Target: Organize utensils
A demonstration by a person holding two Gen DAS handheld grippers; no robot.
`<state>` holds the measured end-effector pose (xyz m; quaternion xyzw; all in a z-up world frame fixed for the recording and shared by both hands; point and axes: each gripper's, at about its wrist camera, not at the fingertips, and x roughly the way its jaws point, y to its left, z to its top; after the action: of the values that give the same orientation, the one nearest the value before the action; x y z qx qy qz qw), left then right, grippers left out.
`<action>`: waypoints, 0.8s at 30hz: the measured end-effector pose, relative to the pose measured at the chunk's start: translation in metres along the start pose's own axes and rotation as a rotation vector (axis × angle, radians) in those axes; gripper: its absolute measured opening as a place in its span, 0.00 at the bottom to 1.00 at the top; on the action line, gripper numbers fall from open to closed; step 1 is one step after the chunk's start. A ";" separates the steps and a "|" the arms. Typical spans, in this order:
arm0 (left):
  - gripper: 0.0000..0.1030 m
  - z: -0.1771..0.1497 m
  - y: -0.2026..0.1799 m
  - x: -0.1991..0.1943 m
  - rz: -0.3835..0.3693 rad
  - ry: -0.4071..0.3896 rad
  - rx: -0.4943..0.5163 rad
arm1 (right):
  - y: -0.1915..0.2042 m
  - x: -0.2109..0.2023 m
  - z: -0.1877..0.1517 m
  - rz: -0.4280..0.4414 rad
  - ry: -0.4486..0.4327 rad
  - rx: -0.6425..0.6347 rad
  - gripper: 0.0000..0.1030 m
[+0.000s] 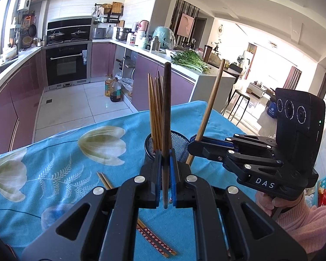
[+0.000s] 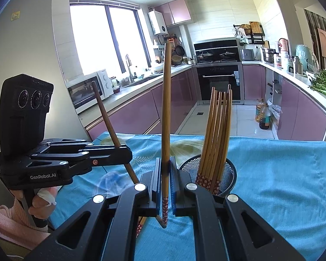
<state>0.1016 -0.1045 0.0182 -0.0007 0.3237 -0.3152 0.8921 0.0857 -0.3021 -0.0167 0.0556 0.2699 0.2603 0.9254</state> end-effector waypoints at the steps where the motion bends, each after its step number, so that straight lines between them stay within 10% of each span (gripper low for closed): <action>1: 0.07 0.000 0.000 0.000 0.000 0.001 0.001 | 0.000 0.000 0.000 0.001 0.000 0.001 0.06; 24: 0.07 0.014 -0.002 -0.009 -0.022 -0.018 0.016 | -0.001 0.006 0.017 -0.001 -0.027 0.001 0.06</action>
<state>0.1033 -0.1044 0.0347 0.0001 0.3128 -0.3278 0.8915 0.0994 -0.2991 -0.0051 0.0593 0.2573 0.2590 0.9291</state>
